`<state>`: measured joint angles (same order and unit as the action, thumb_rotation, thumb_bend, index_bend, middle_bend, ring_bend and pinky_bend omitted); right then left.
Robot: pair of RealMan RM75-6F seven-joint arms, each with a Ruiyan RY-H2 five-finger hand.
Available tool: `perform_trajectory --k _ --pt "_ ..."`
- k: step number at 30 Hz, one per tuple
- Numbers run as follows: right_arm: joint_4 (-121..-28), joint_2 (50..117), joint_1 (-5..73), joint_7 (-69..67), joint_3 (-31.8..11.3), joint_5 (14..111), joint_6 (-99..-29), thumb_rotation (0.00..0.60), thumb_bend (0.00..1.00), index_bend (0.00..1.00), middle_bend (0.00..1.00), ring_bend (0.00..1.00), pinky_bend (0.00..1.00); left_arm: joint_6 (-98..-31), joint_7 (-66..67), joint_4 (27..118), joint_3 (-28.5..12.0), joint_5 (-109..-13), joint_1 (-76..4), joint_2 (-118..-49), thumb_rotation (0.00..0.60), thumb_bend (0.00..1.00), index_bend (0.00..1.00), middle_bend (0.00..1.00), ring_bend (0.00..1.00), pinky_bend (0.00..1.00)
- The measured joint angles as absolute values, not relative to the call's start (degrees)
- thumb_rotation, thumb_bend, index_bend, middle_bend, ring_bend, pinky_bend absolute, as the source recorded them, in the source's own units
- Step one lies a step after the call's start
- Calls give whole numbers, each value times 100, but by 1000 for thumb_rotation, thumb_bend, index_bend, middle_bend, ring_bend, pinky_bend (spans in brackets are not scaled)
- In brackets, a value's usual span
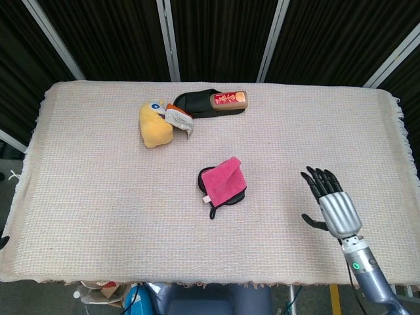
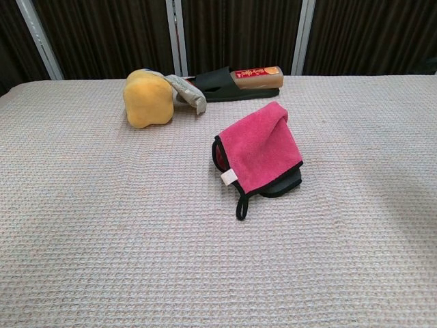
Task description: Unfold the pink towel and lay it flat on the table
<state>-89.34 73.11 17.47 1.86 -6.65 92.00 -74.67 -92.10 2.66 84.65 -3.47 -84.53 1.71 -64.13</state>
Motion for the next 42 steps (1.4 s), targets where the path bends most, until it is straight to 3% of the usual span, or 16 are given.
perform_trajectory --k 9,19,39,42 --pt "-8850 8507 2296 968 -801 8634 -6734 600 195 62 40 0 65 -9159 279 8459 -379 -8404 135 -6430 600 28 0 0 0 0" --pt "-7805 9909 2775 1184 -900 8381 -6481 600 195 62 40 0 65 -9113 164 8386 -418 -8307 129 -6423 600 28 0 0 0 0" --pt "-6055 11324 3389 559 -1238 8233 -6551 600 195 63 40 0 65 -9002 150 8283 -416 -8233 101 -6481 600 28 0 0 0 0" --pt "-5828 11491 3432 460 -1269 8200 -6578 600 230 135 41 0 65 -8996 152 8272 -414 -8229 99 -6491 600 28 0 0 0 0"
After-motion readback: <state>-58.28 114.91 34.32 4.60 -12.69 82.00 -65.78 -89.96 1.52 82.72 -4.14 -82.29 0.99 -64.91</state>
